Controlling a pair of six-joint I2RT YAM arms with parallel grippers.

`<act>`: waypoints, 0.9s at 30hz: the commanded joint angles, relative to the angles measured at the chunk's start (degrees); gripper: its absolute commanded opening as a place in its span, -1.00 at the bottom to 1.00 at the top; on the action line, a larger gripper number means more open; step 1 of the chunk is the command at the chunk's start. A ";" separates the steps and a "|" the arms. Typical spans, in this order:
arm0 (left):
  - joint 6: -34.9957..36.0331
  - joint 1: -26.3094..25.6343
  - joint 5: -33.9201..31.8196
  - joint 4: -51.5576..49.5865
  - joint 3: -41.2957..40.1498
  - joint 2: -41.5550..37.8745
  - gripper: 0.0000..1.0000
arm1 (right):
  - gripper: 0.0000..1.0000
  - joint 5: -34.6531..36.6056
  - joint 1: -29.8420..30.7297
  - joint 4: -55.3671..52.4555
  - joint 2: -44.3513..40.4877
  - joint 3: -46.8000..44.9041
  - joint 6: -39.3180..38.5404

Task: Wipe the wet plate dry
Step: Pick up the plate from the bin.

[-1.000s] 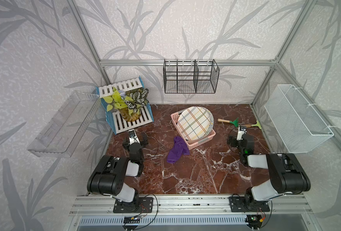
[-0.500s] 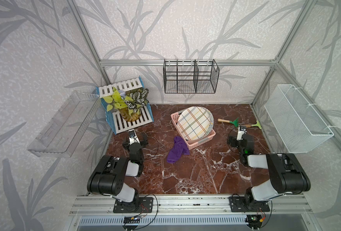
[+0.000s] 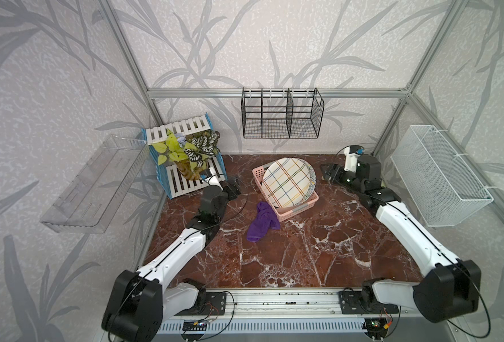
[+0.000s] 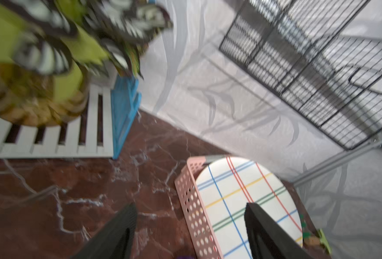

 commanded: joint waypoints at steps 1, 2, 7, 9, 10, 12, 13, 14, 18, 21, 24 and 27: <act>-7.64 -0.33 10.76 -4.86 2.92 5.52 0.39 | 0.50 -2.65 0.02 -7.54 7.96 3.98 1.78; -7.60 -0.37 12.26 -4.11 4.15 8.03 0.39 | 0.49 -3.75 0.04 -7.19 10.80 5.61 1.78; -7.79 -0.57 17.44 -0.68 10.97 19.31 0.39 | 0.40 -5.57 0.92 -8.68 22.62 13.73 0.66; -7.90 -0.64 19.13 0.68 13.38 23.94 0.39 | 0.17 -6.50 1.52 -7.68 25.80 15.78 0.81; -8.20 -0.71 19.99 1.72 14.44 25.81 0.38 | 0.03 -7.15 1.86 -7.39 27.03 16.78 0.88; -8.63 -1.04 20.99 3.39 16.05 29.36 0.35 | -0.15 -7.28 2.65 -7.56 28.25 18.19 0.95; -8.84 -1.35 21.05 3.97 16.66 30.76 0.32 | -0.19 -7.05 3.13 -7.44 28.37 18.34 1.03; -8.89 -1.61 20.91 4.47 17.28 31.88 0.29 | -0.20 -6.82 3.61 -7.27 28.12 18.29 1.13; -9.26 -2.63 20.55 5.62 18.93 35.18 0.24 | 0.10 -2.22 4.87 -6.97 25.65 16.61 0.63; -9.84 -3.04 20.32 7.27 18.34 36.09 0.21 | 0.02 -3.69 4.93 -5.92 25.09 15.58 0.08; -9.40 -3.26 21.39 9.04 17.97 36.43 0.19 | -0.12 -8.84 4.95 -4.45 26.24 15.82 0.34; -8.22 -3.45 22.47 9.67 18.25 36.77 0.18 | -0.15 -12.08 6.22 -1.49 25.41 15.30 2.31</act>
